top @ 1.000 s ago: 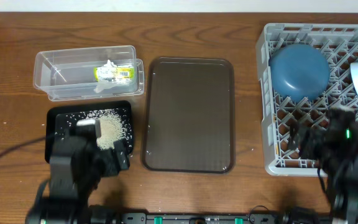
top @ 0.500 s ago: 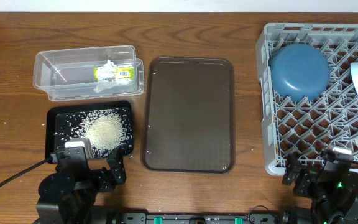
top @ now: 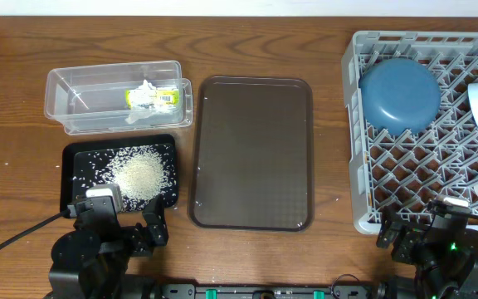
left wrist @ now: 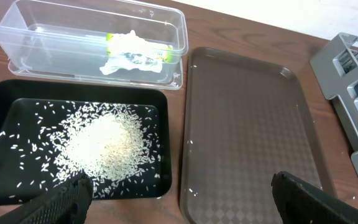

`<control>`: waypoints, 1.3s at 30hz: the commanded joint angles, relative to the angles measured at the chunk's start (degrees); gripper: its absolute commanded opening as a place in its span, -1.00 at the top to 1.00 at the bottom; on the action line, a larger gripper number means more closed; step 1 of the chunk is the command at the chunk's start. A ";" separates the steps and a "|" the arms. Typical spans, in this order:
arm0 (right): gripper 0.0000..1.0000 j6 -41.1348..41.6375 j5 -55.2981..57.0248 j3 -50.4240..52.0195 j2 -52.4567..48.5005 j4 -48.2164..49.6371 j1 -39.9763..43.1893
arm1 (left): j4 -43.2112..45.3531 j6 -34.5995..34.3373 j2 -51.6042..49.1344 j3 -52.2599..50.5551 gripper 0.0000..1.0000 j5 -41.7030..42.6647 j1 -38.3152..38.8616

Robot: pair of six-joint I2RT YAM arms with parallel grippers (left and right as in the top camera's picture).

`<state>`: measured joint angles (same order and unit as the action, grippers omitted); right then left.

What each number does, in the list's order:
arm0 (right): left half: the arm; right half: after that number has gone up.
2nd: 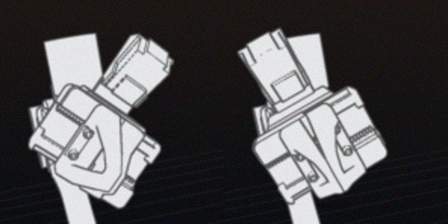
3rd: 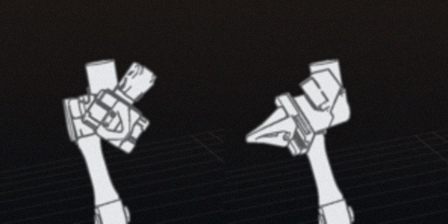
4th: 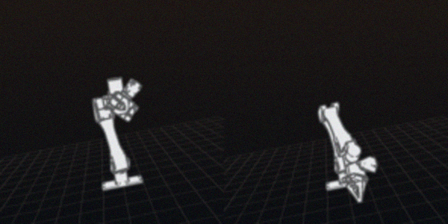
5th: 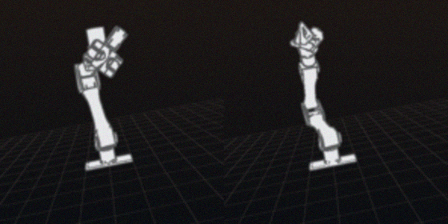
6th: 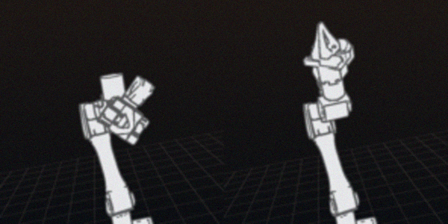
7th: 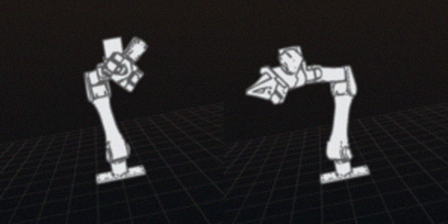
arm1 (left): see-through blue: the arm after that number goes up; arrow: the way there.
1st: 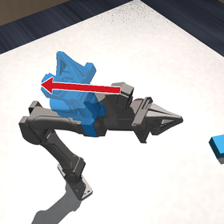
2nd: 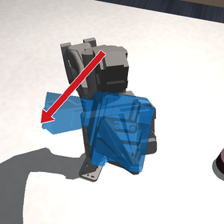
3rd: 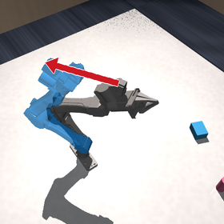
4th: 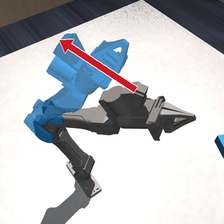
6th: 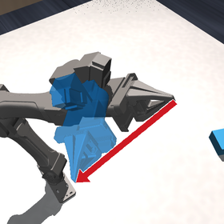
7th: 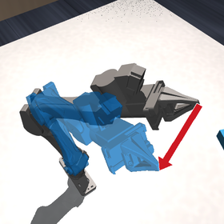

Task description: Sort waste into correct bins and load items into the dishwasher rack

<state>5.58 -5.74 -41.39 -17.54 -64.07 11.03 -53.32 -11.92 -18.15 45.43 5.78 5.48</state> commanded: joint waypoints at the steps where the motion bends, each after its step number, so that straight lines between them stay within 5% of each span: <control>1: -0.98 -0.09 0.37 0.35 0.24 -0.04 0.15 | 0.24 0.74 0.20 -0.33 -0.90 -0.50 0.13; 24: -0.98 0.11 -0.70 20.44 17.22 12.72 -10.99 | 0.24 0.74 0.20 -0.33 -0.90 -0.50 0.13; 29: -0.98 -2.08 -0.50 25.75 17.25 23.47 -13.46 | 0.26 0.74 0.20 -0.33 -0.90 -0.50 0.13; 37: -0.98 -7.19 -0.92 41.00 17.25 60.54 -13.46 | 0.24 0.72 0.20 -0.33 -0.90 -0.50 0.13; 39: -0.98 -7.19 -0.35 41.07 17.27 60.63 -13.46 | 0.24 0.74 0.20 -0.33 -0.90 -0.48 0.13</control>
<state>0.10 -6.26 -1.74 -0.62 -4.49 -1.87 -53.32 -11.90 -18.15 45.32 5.78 5.48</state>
